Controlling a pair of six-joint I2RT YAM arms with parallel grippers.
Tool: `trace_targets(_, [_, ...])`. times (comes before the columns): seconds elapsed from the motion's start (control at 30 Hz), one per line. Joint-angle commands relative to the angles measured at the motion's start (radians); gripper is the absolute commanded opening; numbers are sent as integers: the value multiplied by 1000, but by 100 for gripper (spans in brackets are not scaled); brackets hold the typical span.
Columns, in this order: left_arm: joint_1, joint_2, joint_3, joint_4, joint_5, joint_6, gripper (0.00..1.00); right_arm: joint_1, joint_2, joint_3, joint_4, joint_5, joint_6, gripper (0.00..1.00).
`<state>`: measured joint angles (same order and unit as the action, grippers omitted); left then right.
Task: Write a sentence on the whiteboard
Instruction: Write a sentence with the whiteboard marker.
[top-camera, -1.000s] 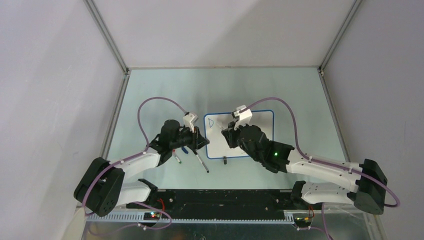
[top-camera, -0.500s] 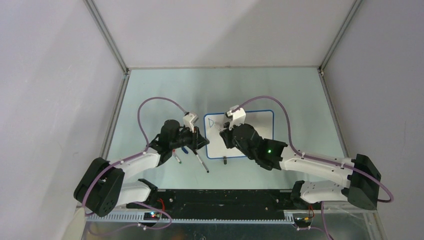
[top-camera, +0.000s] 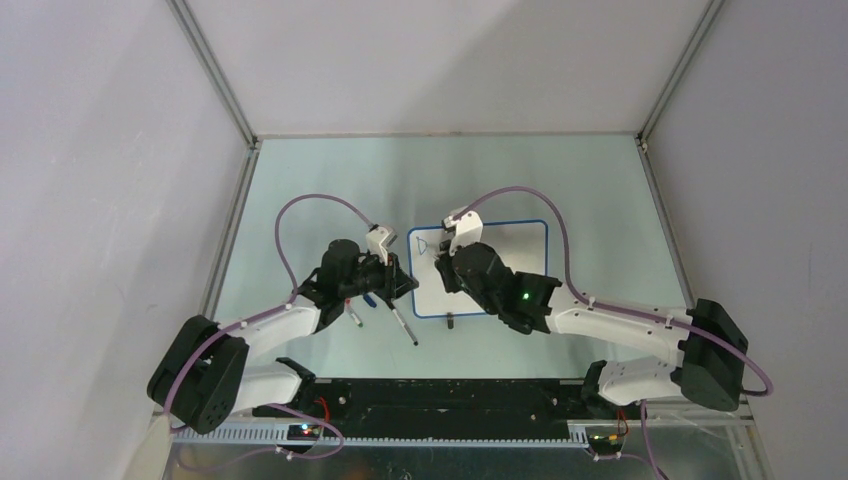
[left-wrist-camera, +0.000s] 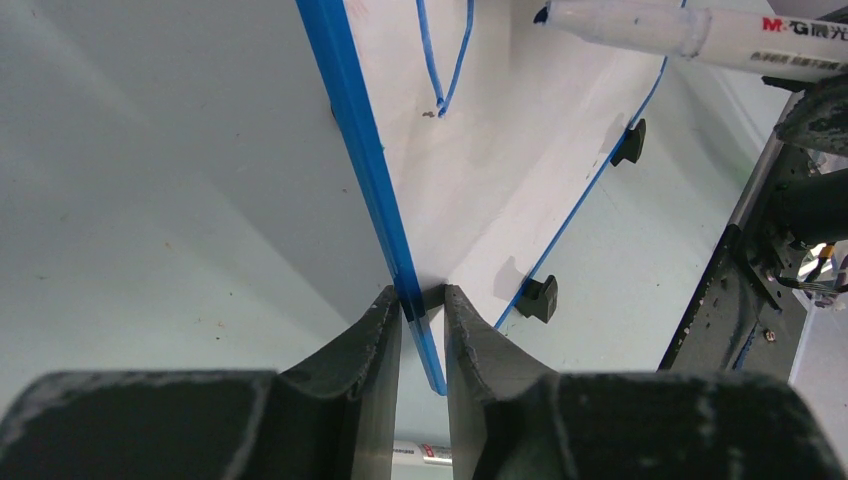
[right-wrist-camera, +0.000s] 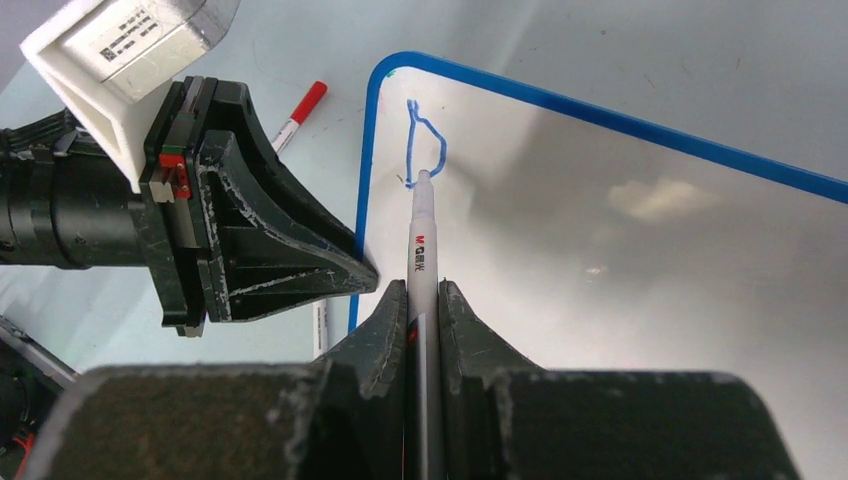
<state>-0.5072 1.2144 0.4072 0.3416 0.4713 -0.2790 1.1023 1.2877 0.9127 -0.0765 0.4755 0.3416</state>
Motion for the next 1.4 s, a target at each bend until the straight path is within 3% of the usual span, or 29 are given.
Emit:
trace_targets(0.0, [4,-24,21,12,-10,29,25,-3,12,51,-6,51,25,0])
trace_targets(1.37, [4,-25,21,11,-12,30,25,-49,49,86,-69,35,54,0])
